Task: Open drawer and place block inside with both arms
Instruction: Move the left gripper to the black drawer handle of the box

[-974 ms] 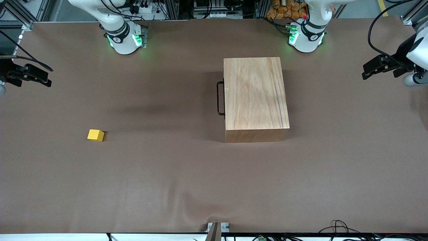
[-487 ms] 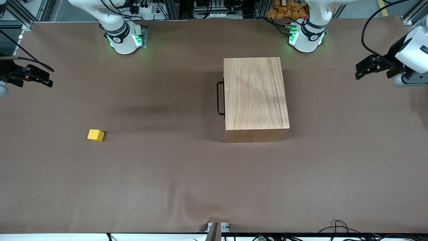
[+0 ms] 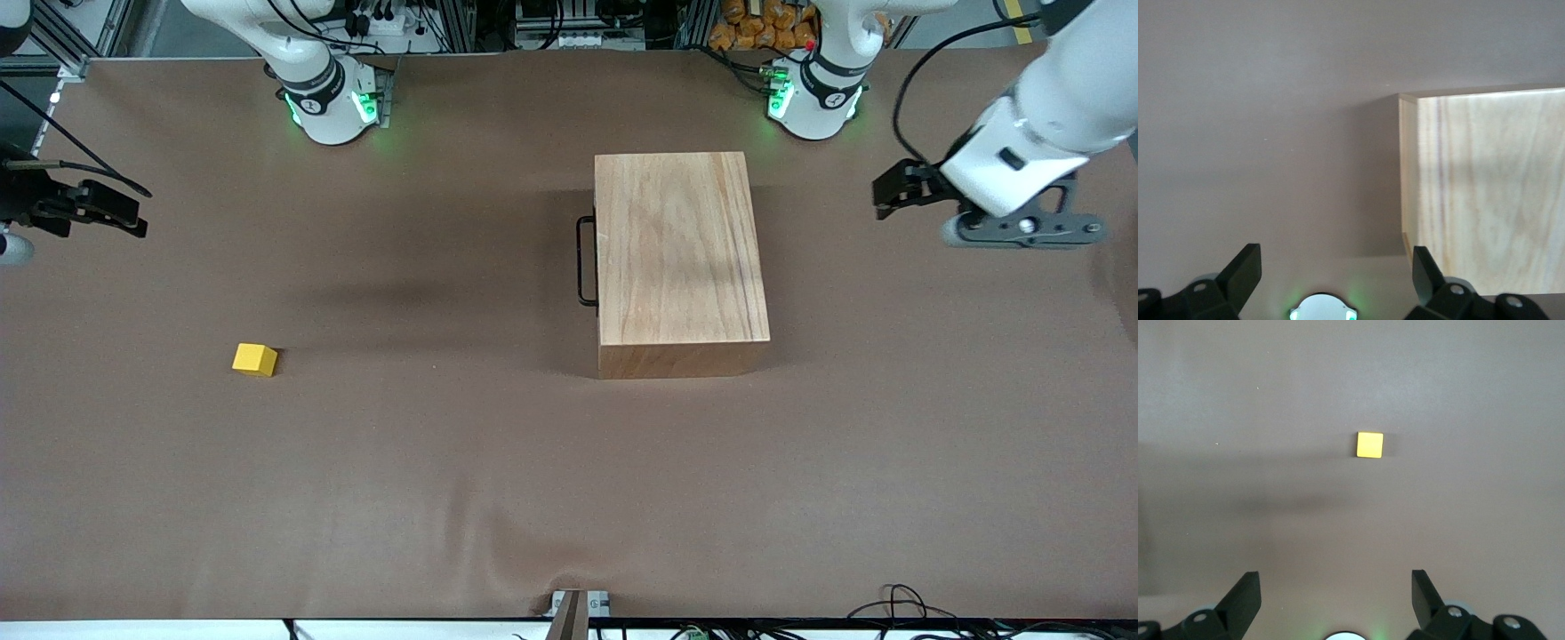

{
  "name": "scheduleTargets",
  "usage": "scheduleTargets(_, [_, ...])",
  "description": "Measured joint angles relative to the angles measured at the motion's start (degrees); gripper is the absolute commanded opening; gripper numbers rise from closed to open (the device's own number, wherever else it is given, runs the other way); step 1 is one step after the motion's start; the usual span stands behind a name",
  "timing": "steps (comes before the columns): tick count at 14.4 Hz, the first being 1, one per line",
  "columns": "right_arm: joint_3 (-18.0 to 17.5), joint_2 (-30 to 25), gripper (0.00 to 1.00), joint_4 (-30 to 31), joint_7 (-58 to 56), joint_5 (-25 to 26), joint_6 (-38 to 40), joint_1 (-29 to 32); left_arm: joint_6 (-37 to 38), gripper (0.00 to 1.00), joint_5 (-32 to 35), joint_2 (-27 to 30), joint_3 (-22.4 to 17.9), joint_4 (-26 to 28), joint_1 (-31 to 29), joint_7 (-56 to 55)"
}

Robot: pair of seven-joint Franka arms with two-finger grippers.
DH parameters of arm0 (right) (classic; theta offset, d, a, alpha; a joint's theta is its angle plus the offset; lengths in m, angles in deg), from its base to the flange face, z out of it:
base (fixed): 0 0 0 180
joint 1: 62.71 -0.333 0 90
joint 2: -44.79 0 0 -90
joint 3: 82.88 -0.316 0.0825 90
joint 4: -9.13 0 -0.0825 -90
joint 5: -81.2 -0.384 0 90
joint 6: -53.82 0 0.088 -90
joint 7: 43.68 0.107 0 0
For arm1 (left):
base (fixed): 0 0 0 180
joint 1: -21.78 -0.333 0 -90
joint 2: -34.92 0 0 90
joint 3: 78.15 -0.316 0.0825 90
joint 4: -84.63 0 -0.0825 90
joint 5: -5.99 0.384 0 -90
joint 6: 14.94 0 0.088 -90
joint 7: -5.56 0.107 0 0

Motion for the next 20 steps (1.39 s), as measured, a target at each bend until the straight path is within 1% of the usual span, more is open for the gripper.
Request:
scheduleTargets(5, [-0.19, 0.31, 1.00, 1.26, 0.00, 0.00, -2.12, -0.04, -0.51, 1.00, 3.03, -6.90, 0.13, -4.23, 11.97, -8.84])
scheduleTargets(7, [-0.36, 0.84, 1.00, 1.27, 0.00, 0.00, -2.80, -0.30, -0.87, 1.00, 4.13, -10.31, 0.04, -6.75, 16.39, -10.00])
scheduleTargets(10, [-0.53, 2.90, 1.00, 1.24, 0.01, 0.00, -4.71, -1.66, -1.91, 1.00, 4.68, -15.58, -0.36, -10.79, 22.02, -12.05])
scheduleTargets(12, [-0.56, 4.62, 1.00, 1.19, 0.02, 0.00, -5.71, -2.18, -2.27, 1.00, 4.72, -19.23, -0.79, -13.69, 25.28, -15.96])
scheduleTargets(14, [-0.43, 5.43, 1.00, 1.15, 0.02, 0.00, -6.16, -2.07, -3.32, 1.00, 4.76, -22.48, -1.90, -15.89, 29.05, -20.97])
scheduleTargets(17, [-0.11, 5.72, 1.00, 1.13, 0.02, 0.00, -6.17, -1.56, -4.77, 1.00, 4.78, -26.92, -4.67, -19.24, 35.42, -29.59])
scheduleTargets(20, [-0.02, 5.73, 1.00, 1.09, 0.02, 0.00, -6.18, -1.51, -8.39, 1.00, 4.81, -30.91, -5.52, -21.11, 39.45, -35.73])
